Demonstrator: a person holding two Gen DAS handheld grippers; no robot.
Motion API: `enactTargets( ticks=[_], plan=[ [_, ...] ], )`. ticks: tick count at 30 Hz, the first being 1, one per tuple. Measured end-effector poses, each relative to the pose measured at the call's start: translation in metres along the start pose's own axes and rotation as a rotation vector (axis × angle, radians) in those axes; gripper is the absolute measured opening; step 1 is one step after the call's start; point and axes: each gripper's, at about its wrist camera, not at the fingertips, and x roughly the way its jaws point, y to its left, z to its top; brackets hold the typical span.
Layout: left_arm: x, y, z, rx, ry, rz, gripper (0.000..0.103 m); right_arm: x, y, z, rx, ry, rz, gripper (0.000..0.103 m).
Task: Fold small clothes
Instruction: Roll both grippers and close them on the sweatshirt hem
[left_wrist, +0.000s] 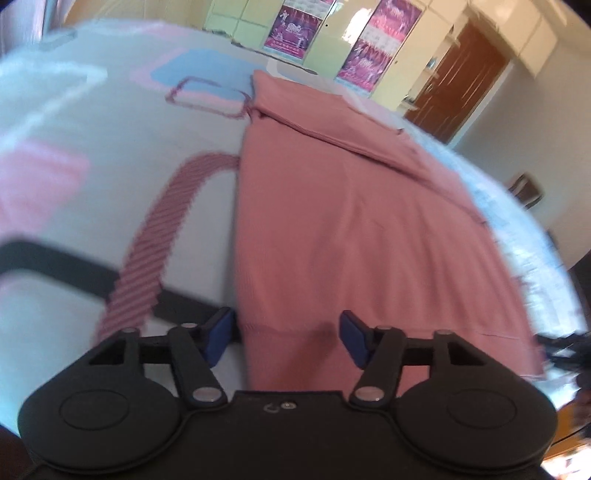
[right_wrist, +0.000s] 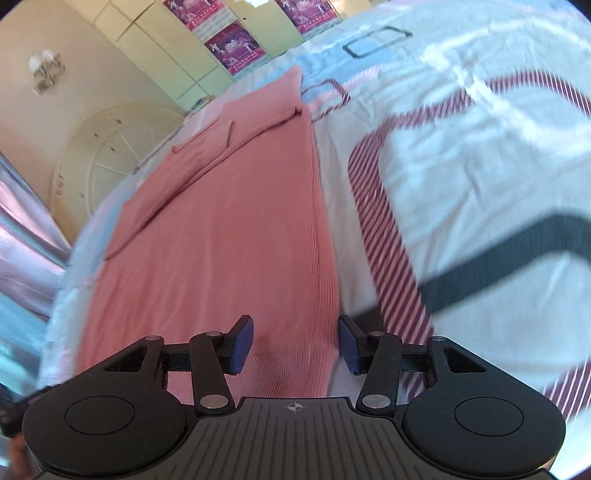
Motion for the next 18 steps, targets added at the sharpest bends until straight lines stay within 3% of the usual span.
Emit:
enactTargets(
  ticks=[4,8,10,12,13,14,16,18],
  plan=[
    [0.001,0.010,-0.010,-0.125,0.020,-0.165,0.056,-0.011,-0.007,-0.013,0.081,0.002,0.092,0.049],
    [0.010,0.021,-0.011,-0.220,0.005,-0.231,0.055,-0.008,-0.012,-0.009,0.117,-0.013,0.116,0.049],
    [0.014,0.025,-0.008,-0.265,-0.002,-0.248,0.047,-0.002,-0.015,-0.003,0.132,-0.001,0.135,0.049],
    [0.019,0.024,-0.006,-0.257,-0.002,-0.212,0.023,0.003,-0.015,0.003,0.117,0.014,0.149,0.049],
    [0.021,0.023,-0.006,-0.243,-0.001,-0.183,0.015,0.004,-0.013,0.004,0.096,0.020,0.147,0.047],
    [0.021,0.022,-0.005,-0.228,-0.007,-0.160,0.005,0.003,-0.011,0.005,0.067,0.026,0.140,0.013],
    [0.009,0.020,-0.008,-0.232,-0.079,-0.199,0.004,0.001,-0.011,0.003,0.048,0.039,0.134,0.008],
    [-0.008,0.020,-0.014,-0.232,-0.180,-0.259,0.004,-0.013,-0.010,0.001,0.038,-0.020,0.189,0.007]
  ],
)
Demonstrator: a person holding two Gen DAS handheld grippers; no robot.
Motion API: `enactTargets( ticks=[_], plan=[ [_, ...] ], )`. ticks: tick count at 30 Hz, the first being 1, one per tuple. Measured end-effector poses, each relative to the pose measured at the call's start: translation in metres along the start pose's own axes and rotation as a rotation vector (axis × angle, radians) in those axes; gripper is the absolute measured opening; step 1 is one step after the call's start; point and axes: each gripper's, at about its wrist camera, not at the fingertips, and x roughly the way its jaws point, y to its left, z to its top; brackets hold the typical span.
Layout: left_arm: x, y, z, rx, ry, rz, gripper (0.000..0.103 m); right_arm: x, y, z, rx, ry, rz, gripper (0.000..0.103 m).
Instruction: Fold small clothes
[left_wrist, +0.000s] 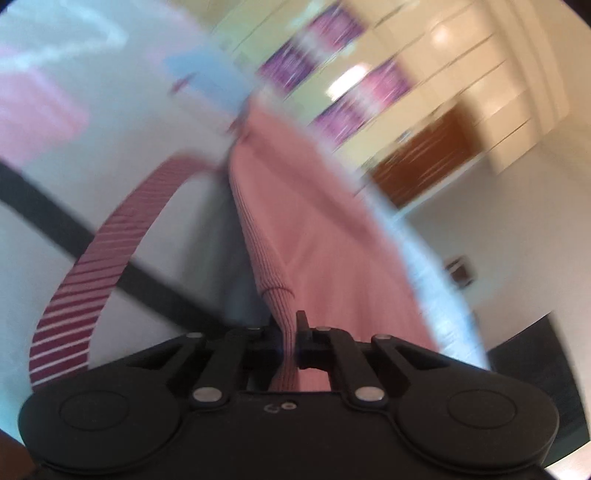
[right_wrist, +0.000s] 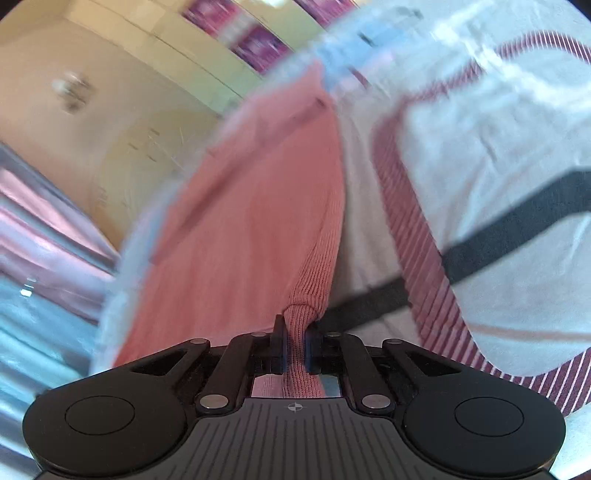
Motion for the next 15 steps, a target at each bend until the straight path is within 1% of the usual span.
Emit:
enactTargets(
  ticks=[1,2,3,4,6,7,10,12,15],
  plan=[
    [-0.001,0.001,-0.001,-0.002,-0.006,0.022,0.004,-0.007,0.002,0.000,-0.008,-0.028,0.014,0.007],
    [0.003,0.004,-0.002,-0.007,0.015,0.061,0.004,-0.010,0.002,0.000,-0.005,-0.040,0.021,0.007],
    [0.011,0.009,-0.005,-0.017,0.050,0.098,0.004,-0.009,-0.002,0.000,0.002,-0.038,0.023,0.007],
    [0.017,0.015,-0.009,-0.036,0.078,0.129,0.004,-0.004,-0.007,-0.002,0.009,-0.014,0.005,0.007],
    [0.018,0.022,-0.012,-0.087,0.058,0.101,0.004,0.007,-0.014,-0.005,0.012,0.048,-0.052,0.007],
    [0.018,0.022,-0.011,-0.093,0.056,0.099,0.004,0.006,-0.016,-0.007,0.024,0.040,-0.039,0.007],
    [0.018,0.015,-0.007,-0.086,0.046,0.087,0.004,-0.005,-0.015,-0.004,0.067,-0.025,0.028,0.007],
    [0.018,0.011,-0.001,-0.081,0.039,0.079,0.004,-0.007,-0.007,0.003,0.046,-0.047,0.050,0.007],
    [0.014,0.004,0.013,-0.081,0.006,0.050,0.004,-0.007,0.006,0.019,0.015,-0.069,0.059,0.007]
  ],
)
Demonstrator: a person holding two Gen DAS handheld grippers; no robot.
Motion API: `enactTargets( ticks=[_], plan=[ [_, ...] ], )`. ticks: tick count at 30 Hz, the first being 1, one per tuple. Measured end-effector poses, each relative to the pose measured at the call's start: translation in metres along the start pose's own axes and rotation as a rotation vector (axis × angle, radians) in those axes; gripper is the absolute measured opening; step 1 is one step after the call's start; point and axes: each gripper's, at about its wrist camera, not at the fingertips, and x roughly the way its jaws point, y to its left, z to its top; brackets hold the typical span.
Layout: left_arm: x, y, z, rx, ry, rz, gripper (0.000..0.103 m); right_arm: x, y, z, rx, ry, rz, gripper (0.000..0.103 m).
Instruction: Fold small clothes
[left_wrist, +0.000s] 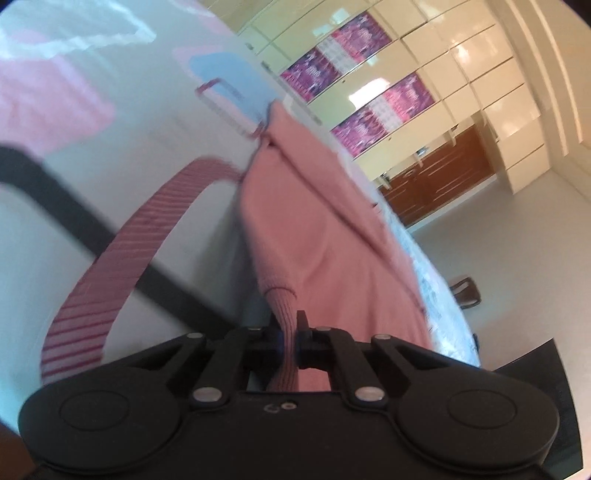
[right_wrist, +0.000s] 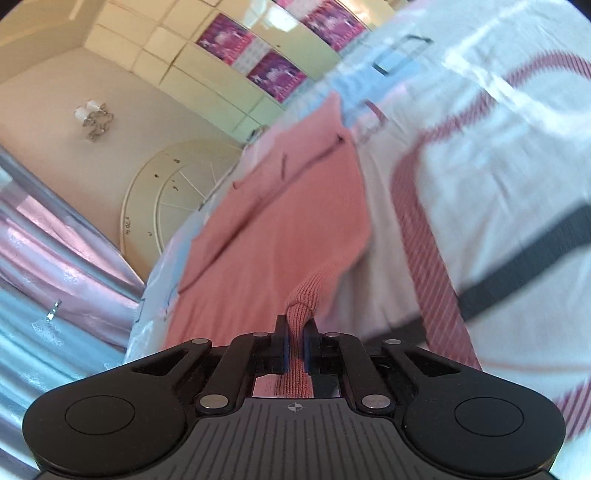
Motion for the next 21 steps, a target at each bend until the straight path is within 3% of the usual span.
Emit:
enactTargets(
  ticks=[5,9,14,21],
  plan=[
    [0.007,-0.025,0.040,0.016,-0.076,-0.067,0.004,0.003,0.028,0.036,-0.057,-0.097,0.028,0.006],
    [0.046,-0.045,0.090,0.002,-0.120,-0.097,0.004,0.033,0.055,0.086,-0.083,-0.155,0.018,0.006],
    [0.115,-0.069,0.157,0.030,-0.134,-0.079,0.004,0.094,0.060,0.166,-0.047,-0.170,0.011,0.006],
    [0.213,-0.086,0.229,0.068,-0.079,0.005,0.004,0.188,0.018,0.260,0.097,-0.110,0.007,0.006]
  ],
)
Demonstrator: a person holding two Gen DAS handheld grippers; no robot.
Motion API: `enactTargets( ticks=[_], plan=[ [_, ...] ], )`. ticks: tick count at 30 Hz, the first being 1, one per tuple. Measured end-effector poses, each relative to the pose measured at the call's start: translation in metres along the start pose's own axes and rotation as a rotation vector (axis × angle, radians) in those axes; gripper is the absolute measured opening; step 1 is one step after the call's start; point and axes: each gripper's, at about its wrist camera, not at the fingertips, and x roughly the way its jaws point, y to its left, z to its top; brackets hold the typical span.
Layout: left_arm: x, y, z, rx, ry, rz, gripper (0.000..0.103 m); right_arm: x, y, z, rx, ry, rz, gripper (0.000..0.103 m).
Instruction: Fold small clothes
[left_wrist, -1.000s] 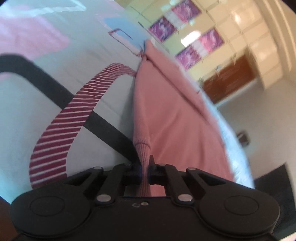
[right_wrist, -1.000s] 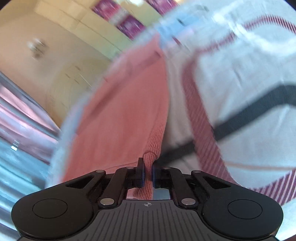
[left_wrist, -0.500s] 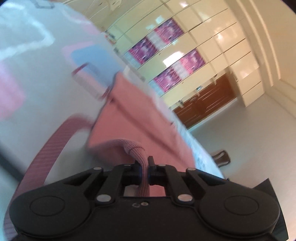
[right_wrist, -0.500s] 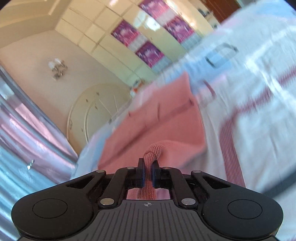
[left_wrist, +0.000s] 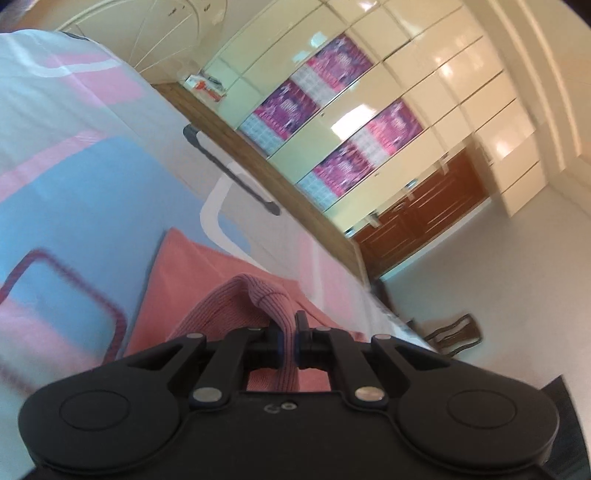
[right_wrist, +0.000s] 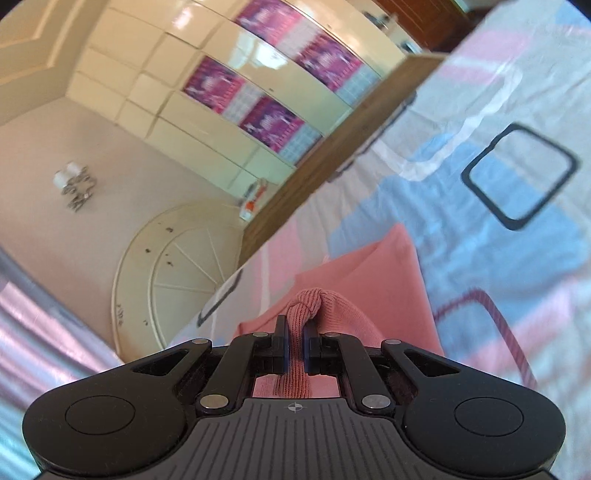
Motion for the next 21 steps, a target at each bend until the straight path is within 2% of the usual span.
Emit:
enactTargets(
  ticks=[3,5,7,8,9,11,12,13,15,16,17,18,21],
  plan=[
    [0.042,0.003,0.015,0.017,0.051,0.057,0.004,0.042,-0.018,0.023,0.029,0.036,-0.013,0.006],
    [0.064,0.010,0.019,0.016,0.077,0.066,0.005,0.066,-0.032,0.032,0.049,0.060,-0.017,0.007],
    [0.075,0.017,0.024,0.004,0.079,0.085,0.017,0.082,-0.042,0.040,0.054,0.062,-0.027,0.008],
    [0.076,0.020,0.027,-0.021,0.062,0.095,0.029,0.087,-0.044,0.041,0.051,0.058,-0.043,0.017],
    [0.072,0.023,0.028,-0.040,0.035,0.097,0.055,0.089,-0.046,0.043,0.046,0.050,-0.052,0.026],
    [0.061,0.022,0.031,-0.016,-0.051,0.130,0.083,0.084,-0.044,0.043,-0.003,0.003,-0.058,0.070],
    [0.059,0.021,0.034,0.011,-0.069,0.140,0.080,0.080,-0.042,0.043,-0.035,-0.028,-0.071,0.077],
    [0.059,0.022,0.036,0.031,-0.057,0.146,0.078,0.078,-0.042,0.044,-0.054,-0.043,-0.075,0.079],
    [0.069,0.019,0.040,0.126,0.013,0.177,0.061,0.079,-0.043,0.047,-0.092,-0.027,-0.084,0.078],
    [0.075,0.014,0.041,0.180,0.043,0.200,0.060,0.082,-0.039,0.048,-0.143,-0.006,-0.108,0.071],
    [0.085,0.012,0.041,0.237,0.075,0.229,0.056,0.087,-0.035,0.048,-0.204,0.019,-0.121,0.058],
    [0.095,0.010,0.041,0.286,0.106,0.254,0.055,0.095,-0.031,0.048,-0.255,0.051,-0.140,0.053],
    [0.122,0.005,0.036,0.414,0.199,0.324,0.054,0.119,-0.019,0.039,-0.403,0.136,-0.183,0.051]
  ],
)
